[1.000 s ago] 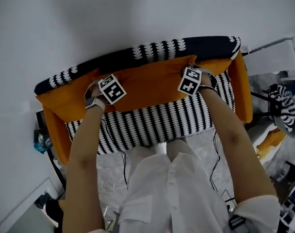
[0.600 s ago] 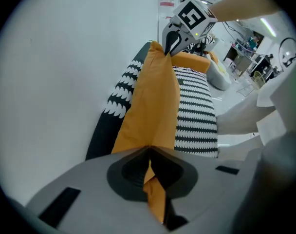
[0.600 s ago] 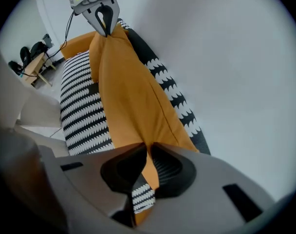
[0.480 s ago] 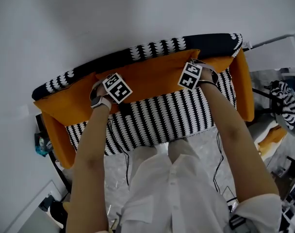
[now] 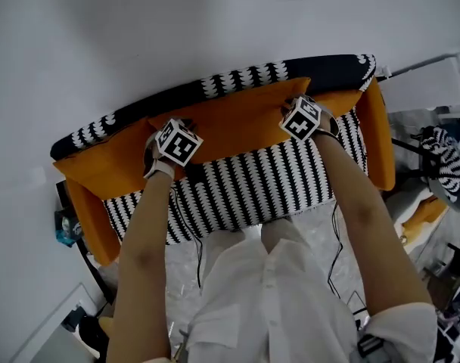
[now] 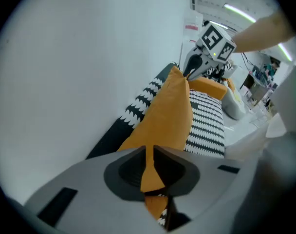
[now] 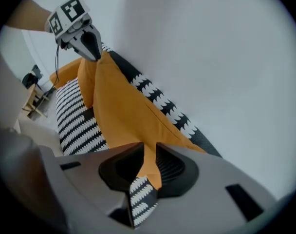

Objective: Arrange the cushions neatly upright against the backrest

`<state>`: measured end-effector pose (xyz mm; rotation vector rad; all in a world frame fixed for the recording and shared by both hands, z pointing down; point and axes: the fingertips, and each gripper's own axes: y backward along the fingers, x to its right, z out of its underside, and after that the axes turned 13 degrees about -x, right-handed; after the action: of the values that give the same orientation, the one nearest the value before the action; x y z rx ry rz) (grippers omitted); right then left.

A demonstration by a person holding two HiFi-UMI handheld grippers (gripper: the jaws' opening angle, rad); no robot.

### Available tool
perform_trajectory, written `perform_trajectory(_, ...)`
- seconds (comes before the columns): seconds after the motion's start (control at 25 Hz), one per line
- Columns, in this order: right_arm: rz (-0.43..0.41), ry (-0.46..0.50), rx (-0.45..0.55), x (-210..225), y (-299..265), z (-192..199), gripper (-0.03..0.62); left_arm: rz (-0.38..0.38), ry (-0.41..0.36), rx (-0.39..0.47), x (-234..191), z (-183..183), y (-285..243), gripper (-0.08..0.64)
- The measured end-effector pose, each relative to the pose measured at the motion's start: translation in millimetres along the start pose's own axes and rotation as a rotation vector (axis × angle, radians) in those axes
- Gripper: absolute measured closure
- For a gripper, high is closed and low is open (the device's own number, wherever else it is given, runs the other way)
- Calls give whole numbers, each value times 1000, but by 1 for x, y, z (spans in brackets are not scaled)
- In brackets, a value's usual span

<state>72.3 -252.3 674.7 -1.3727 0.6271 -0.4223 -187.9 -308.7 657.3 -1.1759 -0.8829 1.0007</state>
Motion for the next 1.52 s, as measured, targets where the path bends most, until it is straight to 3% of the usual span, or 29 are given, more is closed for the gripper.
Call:
perform_trajectory(0.12, -41, -139, 126, 0, 24, -8, 509, 34, 131, 138, 1, -12, 22, 502)
perform_trajectory(0.24, -105, -326, 292, -1, 60, -15, 508, 71, 320, 312, -3, -18, 54, 522)
perform_trajectory(0.48, -253, -615, 590, -5, 127, -4, 497, 60, 575, 592, -9, 0, 118, 543)
perform_trajectory(0.6, -282, -704, 709, -6, 157, 12, 545, 58, 729, 734, -8, 14, 143, 543)
perform_trajectory(0.72, -300, -687, 790, -13, 181, 25, 583, 101, 821, 889, 3, 21, 170, 545)
perform_trajectory(0.8, -291, -644, 826, -20, 200, 33, 583, 109, 787, 969, 16, 22, 196, 545)
perform_trajectory(0.92, -218, -611, 902, -23, 238, 54, 583, 95, 673, 1042, 39, 26, 238, 545)
perform_trajectory(1.08, -99, -589, 998, -16, 292, 76, 584, -6, 537, 1086, 54, 39, 286, 545)
perform_trajectory(1.32, 7, -588, 1121, -9, 356, 91, 584, -134, 487, 1160, 55, 56, 340, 545)
perform_trajectory(1.52, 64, -566, 1180, -6, 394, 91, 586, -171, 462, 1238, 51, 51, 381, 541)
